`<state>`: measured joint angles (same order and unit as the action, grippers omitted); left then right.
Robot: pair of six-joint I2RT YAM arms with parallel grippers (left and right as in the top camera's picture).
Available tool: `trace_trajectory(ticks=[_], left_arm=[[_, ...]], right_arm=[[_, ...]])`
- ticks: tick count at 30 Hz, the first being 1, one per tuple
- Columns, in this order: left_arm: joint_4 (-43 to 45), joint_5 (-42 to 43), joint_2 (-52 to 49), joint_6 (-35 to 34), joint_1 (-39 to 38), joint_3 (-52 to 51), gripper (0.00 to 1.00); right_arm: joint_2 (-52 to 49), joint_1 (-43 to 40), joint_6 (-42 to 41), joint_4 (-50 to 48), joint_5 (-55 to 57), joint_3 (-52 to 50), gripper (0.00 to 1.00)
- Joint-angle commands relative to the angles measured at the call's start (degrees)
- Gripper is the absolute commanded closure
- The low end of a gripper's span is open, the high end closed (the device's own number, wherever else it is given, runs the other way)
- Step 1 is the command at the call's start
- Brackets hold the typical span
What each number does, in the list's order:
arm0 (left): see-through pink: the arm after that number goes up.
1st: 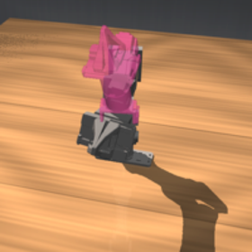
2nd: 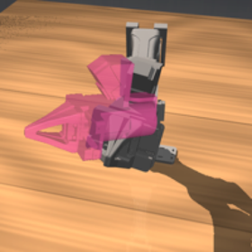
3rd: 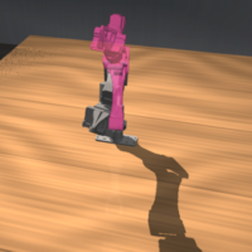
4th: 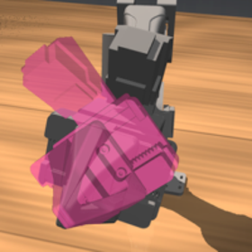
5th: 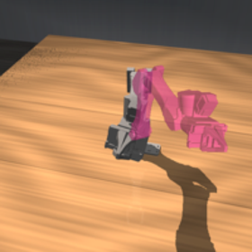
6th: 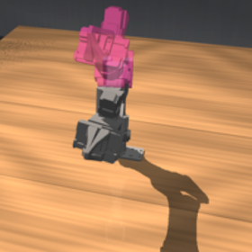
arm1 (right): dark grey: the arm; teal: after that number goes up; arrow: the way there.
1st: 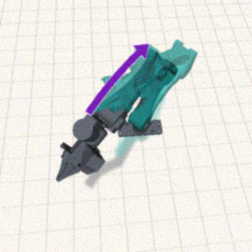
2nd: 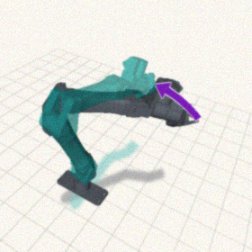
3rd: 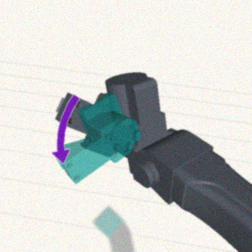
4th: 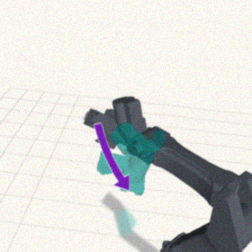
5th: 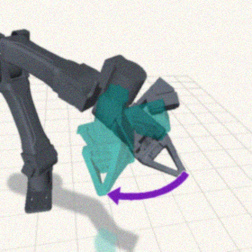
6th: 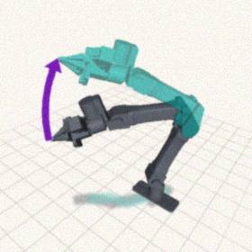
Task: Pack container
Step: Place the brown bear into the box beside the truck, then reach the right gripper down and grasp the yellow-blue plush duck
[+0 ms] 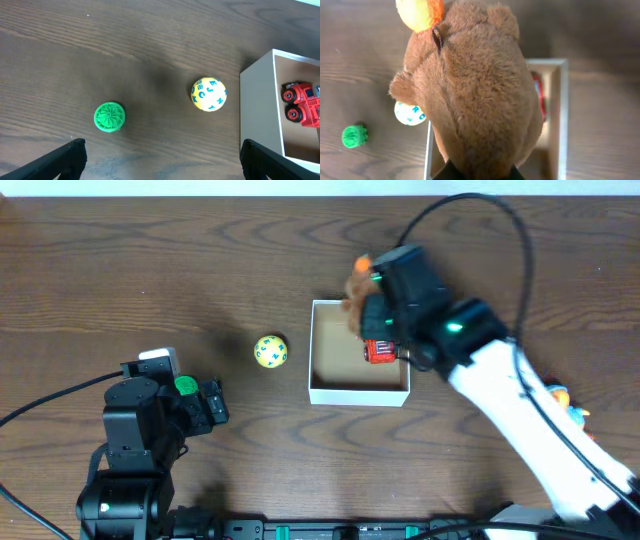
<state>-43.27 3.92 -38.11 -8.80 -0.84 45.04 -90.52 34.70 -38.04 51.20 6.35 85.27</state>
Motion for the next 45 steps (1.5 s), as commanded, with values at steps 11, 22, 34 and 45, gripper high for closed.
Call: trace_trajectory(ticks=[11, 22, 34, 45], left_arm=[[-0.02, 0.13, 0.04, -0.07, 0.24, 1.07, 0.02], [-0.02, 0.13, 0.04, -0.09, 0.24, 1.05, 0.02], [0.00, 0.13, 0.04, -0.07, 0.24, 1.05, 0.02], [-0.02, 0.13, 0.04, -0.07, 0.24, 1.07, 0.02]], right_arm=[[-17.79, 2.01, -8.63, -3.45, 2.38, -0.44, 0.99], [-21.53, 2.01, -7.74, -4.52, 2.21, -0.39, 0.32], [-4.87, -5.40, 3.39, 5.55, 10.78, 14.75, 0.11], [7.19, -40.54, 5.33, 25.83, 7.37, 14.62, 0.01]])
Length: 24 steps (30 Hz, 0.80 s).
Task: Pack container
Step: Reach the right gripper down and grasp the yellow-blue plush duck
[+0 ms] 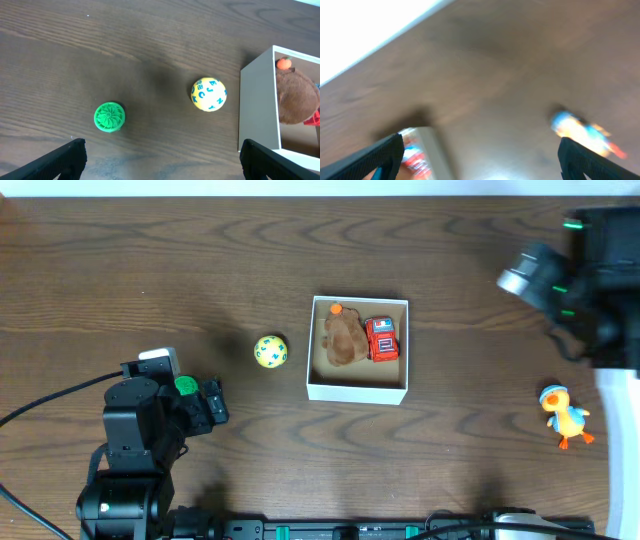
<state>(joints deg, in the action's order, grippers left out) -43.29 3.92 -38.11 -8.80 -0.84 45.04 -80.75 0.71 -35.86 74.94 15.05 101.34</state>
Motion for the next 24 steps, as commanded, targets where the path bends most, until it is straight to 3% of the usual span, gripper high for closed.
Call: trace_trajectory(ticks=[1, 7, 17, 20, 24], left_arm=[[0.02, 0.13, 0.04, -0.07, 0.24, 1.07, 0.02], [0.02, 0.13, 0.04, -0.07, 0.24, 1.05, 0.02], [0.00, 0.13, 0.00, -0.07, 0.24, 1.05, 0.02], [0.00, 0.13, 0.00, -0.07, 0.24, 1.05, 0.02], [-0.04, 0.13, 0.00, -0.07, 0.24, 1.05, 0.02]], right_arm=[[-2.80, -9.60, 5.22, 2.62, -1.99, -2.45, 0.01], [-2.95, -21.75, 10.01, -2.23, -2.49, -16.24, 0.01], [-4.81, -30.23, 15.17, -26.14, -5.22, -44.52, 0.03], [-5.84, -30.32, 14.88, -30.69, -5.66, -48.87, 0.10], [-7.82, -30.32, 14.86, -34.80, -7.08, -51.80, 0.32]])
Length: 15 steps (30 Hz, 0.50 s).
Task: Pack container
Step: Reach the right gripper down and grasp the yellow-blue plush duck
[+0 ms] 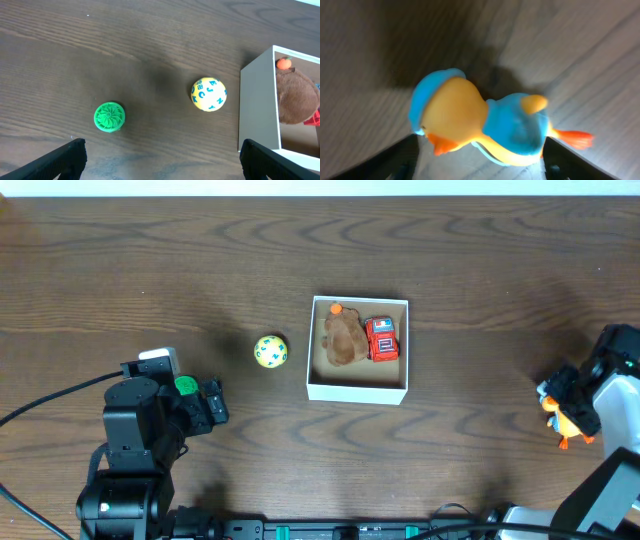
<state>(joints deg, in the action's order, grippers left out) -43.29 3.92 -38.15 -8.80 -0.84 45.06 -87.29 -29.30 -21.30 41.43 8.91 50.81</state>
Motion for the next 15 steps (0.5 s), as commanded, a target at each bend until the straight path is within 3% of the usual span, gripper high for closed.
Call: trace_trajectory(ticks=[1, 5, 7, 11, 15], left_arm=[[-0.04, 0.13, 0.04, -0.07, 0.24, 1.03, 0.02], [-0.24, 0.13, 0.04, -0.07, 0.24, 1.05, 0.02], [-0.24, 0.13, 0.04, -0.07, 0.24, 1.05, 0.02], [-0.22, 0.13, 0.04, -0.09, 0.24, 1.03, 0.02], [-0.22, 0.13, 0.04, -0.09, 0.24, 1.05, 0.02]], right_arm=[[-1.77, -0.31, 0.31, -1.64, -1.01, -1.49, 0.35], [-3.82, -0.31, 0.11, -1.95, -0.98, -1.64, 0.43], [-4.85, -0.31, 0.11, -2.01, -1.01, -1.64, 0.54], [-5.73, -0.31, 0.11, -2.12, -1.01, -1.64, 0.95], [-5.51, -0.11, 0.15, -1.95, -3.80, -0.76, 0.99]])
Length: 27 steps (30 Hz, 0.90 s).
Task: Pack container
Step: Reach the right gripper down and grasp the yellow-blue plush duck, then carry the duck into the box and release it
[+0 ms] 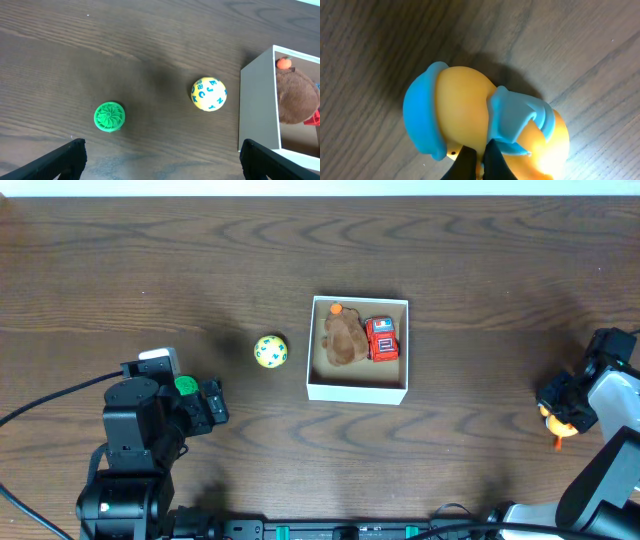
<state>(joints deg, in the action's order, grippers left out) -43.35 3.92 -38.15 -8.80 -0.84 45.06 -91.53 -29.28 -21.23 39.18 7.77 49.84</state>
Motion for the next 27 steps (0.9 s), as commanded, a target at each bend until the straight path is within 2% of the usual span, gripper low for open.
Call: trace_trajectory(ticks=[1, 8, 13, 21, 27], left_arm=[[-0.15, 0.13, 0.04, -0.07, 0.24, 1.05, 0.02], [-0.13, 0.13, 0.04, -0.07, 0.24, 1.03, 0.02], [-0.13, 0.13, 0.04, -0.09, 0.24, 1.03, 0.02], [-0.13, 0.13, 0.04, -0.09, 0.24, 1.03, 0.02], [-0.13, 0.13, 0.04, -0.09, 0.24, 1.03, 0.02]], right_arm=[[-1.05, 0.07, 0.11, 0.94, -3.61, 0.83, 0.99], [4.59, 4.00, 2.12, 8.90, -3.65, 10.05, 0.99], [11.63, 10.93, 4.22, 14.19, -3.78, 17.84, 0.99], [19.89, 33.09, 8.98, 12.44, -9.33, 21.18, 0.99], [17.27, 49.55, 10.19, 10.51, -8.59, 21.07, 0.99]])
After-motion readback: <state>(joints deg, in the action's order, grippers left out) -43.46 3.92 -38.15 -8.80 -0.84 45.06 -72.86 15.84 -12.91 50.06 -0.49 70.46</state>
